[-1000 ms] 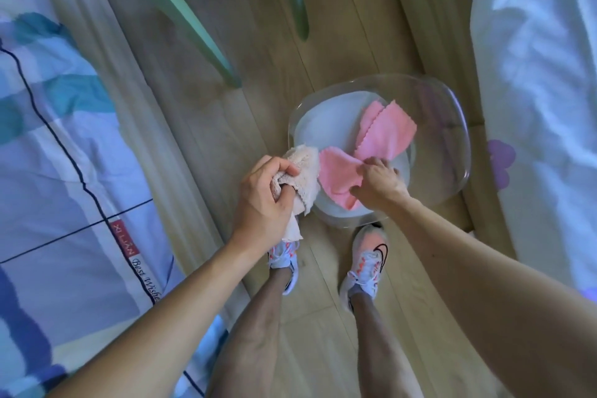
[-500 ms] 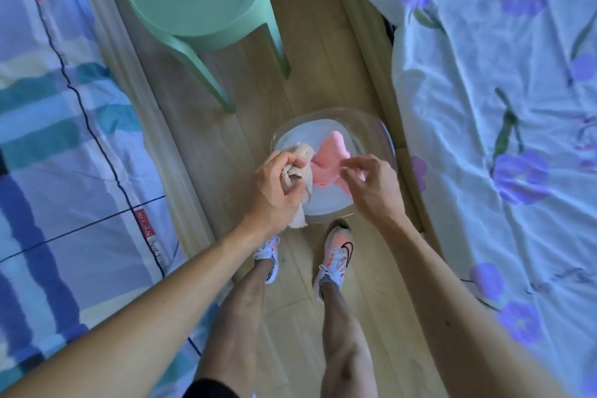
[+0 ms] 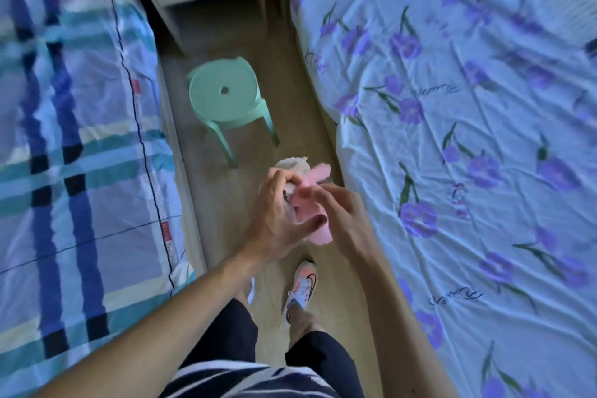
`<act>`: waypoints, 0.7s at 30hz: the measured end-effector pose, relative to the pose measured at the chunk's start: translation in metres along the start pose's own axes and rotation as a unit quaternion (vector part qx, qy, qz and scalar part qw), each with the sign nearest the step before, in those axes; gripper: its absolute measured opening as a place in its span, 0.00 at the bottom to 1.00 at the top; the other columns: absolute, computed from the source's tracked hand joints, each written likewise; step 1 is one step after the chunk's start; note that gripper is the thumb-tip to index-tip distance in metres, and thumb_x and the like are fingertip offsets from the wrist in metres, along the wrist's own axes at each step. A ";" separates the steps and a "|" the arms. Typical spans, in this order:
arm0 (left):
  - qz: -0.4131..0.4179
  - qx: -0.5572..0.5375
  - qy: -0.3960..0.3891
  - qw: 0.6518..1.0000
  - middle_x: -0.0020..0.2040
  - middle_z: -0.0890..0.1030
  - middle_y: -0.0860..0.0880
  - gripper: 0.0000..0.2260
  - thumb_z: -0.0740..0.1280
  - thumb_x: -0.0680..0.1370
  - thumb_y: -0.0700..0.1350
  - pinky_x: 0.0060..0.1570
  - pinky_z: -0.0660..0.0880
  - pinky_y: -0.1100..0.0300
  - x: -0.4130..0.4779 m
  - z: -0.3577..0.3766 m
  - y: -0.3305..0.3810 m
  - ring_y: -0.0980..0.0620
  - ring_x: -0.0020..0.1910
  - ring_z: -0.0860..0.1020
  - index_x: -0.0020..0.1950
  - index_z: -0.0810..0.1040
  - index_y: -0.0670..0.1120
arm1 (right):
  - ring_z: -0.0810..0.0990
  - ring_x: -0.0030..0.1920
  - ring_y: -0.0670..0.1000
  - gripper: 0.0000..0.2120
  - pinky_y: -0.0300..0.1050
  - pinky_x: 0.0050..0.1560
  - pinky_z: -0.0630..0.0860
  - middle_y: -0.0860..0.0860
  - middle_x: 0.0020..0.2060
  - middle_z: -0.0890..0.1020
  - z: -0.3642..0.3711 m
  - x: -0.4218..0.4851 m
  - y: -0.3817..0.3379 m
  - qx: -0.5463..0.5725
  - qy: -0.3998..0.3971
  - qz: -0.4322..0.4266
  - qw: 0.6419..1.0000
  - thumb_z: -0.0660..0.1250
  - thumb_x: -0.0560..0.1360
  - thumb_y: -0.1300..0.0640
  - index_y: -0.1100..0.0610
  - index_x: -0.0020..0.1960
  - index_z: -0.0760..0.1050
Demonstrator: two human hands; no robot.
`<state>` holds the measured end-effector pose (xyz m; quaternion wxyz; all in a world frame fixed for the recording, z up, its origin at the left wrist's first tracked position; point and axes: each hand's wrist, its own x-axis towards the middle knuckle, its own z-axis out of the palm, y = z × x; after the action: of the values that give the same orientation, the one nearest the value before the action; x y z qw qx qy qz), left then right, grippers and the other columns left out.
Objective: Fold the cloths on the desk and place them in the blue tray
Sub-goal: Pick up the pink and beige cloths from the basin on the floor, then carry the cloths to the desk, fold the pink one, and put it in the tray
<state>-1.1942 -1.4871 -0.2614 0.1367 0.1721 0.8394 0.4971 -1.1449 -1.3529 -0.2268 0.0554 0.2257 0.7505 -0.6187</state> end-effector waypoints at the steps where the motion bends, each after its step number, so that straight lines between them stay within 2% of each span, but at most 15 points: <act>1: 0.010 -0.007 0.009 1.000 0.52 0.74 0.50 0.26 0.82 0.65 0.49 0.48 0.70 0.72 -0.002 -0.005 0.015 0.60 0.49 0.75 0.54 0.72 0.47 | 0.82 0.40 0.47 0.14 0.46 0.42 0.76 0.47 0.38 0.85 -0.006 -0.009 -0.015 -0.004 -0.007 -0.014 1.000 0.61 0.78 0.53 0.55 0.46 0.85; 3: 0.026 -0.026 0.015 0.999 0.52 0.74 0.48 0.21 0.80 0.67 0.42 0.48 0.71 0.70 -0.005 -0.015 0.041 0.60 0.49 0.76 0.54 0.73 0.46 | 0.83 0.44 0.45 0.13 0.42 0.45 0.76 0.46 0.41 0.86 -0.019 -0.026 -0.040 -0.003 -0.013 -0.032 0.999 0.60 0.78 0.55 0.52 0.49 0.84; 5: 0.034 -0.046 0.002 0.998 0.52 0.74 0.47 0.18 0.76 0.70 0.37 0.46 0.72 0.67 -0.005 -0.024 0.065 0.56 0.47 0.77 0.54 0.73 0.46 | 0.82 0.51 0.47 0.13 0.43 0.52 0.77 0.45 0.47 0.85 -0.030 -0.040 -0.059 0.008 0.005 -0.042 0.999 0.59 0.78 0.54 0.50 0.52 0.82; 9: 0.073 -0.070 -0.005 0.995 0.49 0.75 0.48 0.15 0.73 0.71 0.36 0.40 0.75 0.65 -0.002 -0.032 0.108 0.54 0.42 0.78 0.52 0.73 0.46 | 0.82 0.56 0.48 0.14 0.47 0.59 0.77 0.47 0.52 0.85 -0.041 -0.065 -0.081 0.043 0.080 -0.065 0.994 0.60 0.77 0.53 0.52 0.57 0.81; 12: 0.110 -0.081 -0.014 0.991 0.48 0.75 0.48 0.14 0.74 0.70 0.35 0.43 0.71 0.73 -0.001 -0.033 0.134 0.61 0.42 0.76 0.51 0.74 0.44 | 0.84 0.56 0.47 0.13 0.41 0.58 0.78 0.50 0.52 0.86 -0.045 -0.086 -0.093 0.106 0.169 -0.069 0.977 0.63 0.78 0.57 0.58 0.58 0.81; 14: 0.132 -0.083 -0.036 0.987 0.48 0.76 0.48 0.14 0.74 0.70 0.34 0.46 0.70 0.75 -0.002 -0.034 0.148 0.63 0.43 0.76 0.52 0.74 0.44 | 0.84 0.54 0.48 0.10 0.40 0.56 0.78 0.50 0.50 0.87 -0.048 -0.100 -0.095 0.118 0.225 -0.069 0.965 0.64 0.80 0.63 0.57 0.56 0.81; 16: 0.149 -0.094 -0.064 0.982 0.46 0.76 0.48 0.16 0.73 0.70 0.33 0.42 0.71 0.74 -0.003 -0.035 0.161 0.60 0.38 0.76 0.53 0.75 0.45 | 0.85 0.54 0.47 0.11 0.40 0.55 0.77 0.49 0.48 0.88 -0.052 -0.113 -0.096 0.127 0.284 -0.063 0.948 0.63 0.80 0.65 0.53 0.53 0.82; 18: 0.162 -0.104 -0.092 0.977 0.44 0.76 0.49 0.16 0.74 0.71 0.35 0.35 0.71 0.72 -0.003 -0.036 0.173 0.53 0.31 0.74 0.53 0.75 0.48 | 0.85 0.53 0.48 0.12 0.41 0.55 0.78 0.49 0.47 0.88 -0.057 -0.125 -0.098 0.133 0.335 -0.065 0.930 0.64 0.80 0.64 0.49 0.53 0.81; 21: 0.201 -0.102 -0.131 0.965 0.47 0.77 0.51 0.20 0.74 0.69 0.36 0.43 0.76 0.66 -0.001 -0.032 0.187 0.54 0.39 0.78 0.52 0.74 0.55 | 0.85 0.53 0.47 0.11 0.39 0.54 0.78 0.48 0.48 0.88 -0.066 -0.149 -0.097 0.141 0.410 -0.059 0.899 0.63 0.80 0.64 0.53 0.57 0.79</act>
<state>-1.1775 -1.4289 -0.0814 0.1591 0.3860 0.7074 0.5704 -1.0380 -1.3433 -0.0702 -0.3262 0.4203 0.6234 -0.5731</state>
